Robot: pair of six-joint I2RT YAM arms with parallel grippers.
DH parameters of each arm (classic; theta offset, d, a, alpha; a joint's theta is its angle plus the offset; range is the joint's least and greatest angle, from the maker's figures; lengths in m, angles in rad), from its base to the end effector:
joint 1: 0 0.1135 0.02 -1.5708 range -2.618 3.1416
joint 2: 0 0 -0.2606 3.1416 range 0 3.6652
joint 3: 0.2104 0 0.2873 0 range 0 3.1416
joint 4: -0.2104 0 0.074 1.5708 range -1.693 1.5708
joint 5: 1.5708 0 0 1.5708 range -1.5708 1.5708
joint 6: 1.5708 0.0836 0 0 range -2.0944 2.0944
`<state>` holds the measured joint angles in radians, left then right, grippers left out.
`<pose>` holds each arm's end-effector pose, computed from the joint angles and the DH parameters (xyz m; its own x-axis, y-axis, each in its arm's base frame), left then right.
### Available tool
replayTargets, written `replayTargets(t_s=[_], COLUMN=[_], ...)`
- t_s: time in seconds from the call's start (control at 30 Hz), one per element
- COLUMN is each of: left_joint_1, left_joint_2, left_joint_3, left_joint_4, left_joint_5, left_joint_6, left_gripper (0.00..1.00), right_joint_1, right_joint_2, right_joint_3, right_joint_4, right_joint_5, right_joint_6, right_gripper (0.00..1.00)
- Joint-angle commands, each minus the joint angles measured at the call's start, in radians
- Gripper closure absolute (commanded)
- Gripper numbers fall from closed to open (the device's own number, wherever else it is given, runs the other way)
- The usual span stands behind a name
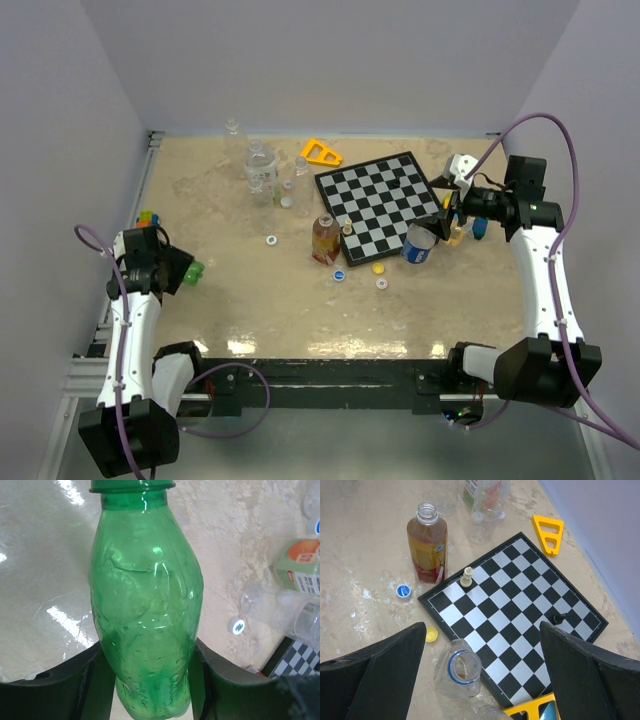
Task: Unscrew the bottle caps
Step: Pick up the plastic bottle from the corner of the board.
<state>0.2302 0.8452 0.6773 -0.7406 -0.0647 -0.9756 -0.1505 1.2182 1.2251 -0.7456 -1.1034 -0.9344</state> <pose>0.2236 0.0579 0.1965 -0.2099 -0.8979 -0.3870 -0.7851 0.3907 -0.4806 0.3010 0.0298 0.3448 0.0749 -0.3779 -0.9228 -0.8831 0.4048 -0.2374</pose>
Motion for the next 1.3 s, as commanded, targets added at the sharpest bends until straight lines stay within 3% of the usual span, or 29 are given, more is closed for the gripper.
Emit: replayTargets(t_s=[0.0,0.33,0.77,1.27], left_joint_1=[-0.020,-0.038,-0.095,-0.336], left_joint_2=[-0.009,-0.006,0.021,0.068], left_joint_3=[0.065,0.130,0.320,0.423], left_joint_4=[0.064,0.164,0.173,0.414], left_joint_5=[0.086,0.331,0.460,0.790], left_joint_6=[0.106,0.242,0.409,0.609], left_gripper=[0.97,1.00,1.00,1.00], right_joint_1=[0.003,0.006,0.017,0.074], right_joint_2=[-0.005,0.000,0.014,0.012], right_joint_3=[0.044,0.047,0.057,0.105], right_joint_4=[0.015,0.031,0.032,0.038], right_joint_5=[0.013,0.022,0.045,0.083], right_joint_6=[0.032,0.051,0.059,0.115], right_gripper=[0.02,0.02,0.02,0.02])
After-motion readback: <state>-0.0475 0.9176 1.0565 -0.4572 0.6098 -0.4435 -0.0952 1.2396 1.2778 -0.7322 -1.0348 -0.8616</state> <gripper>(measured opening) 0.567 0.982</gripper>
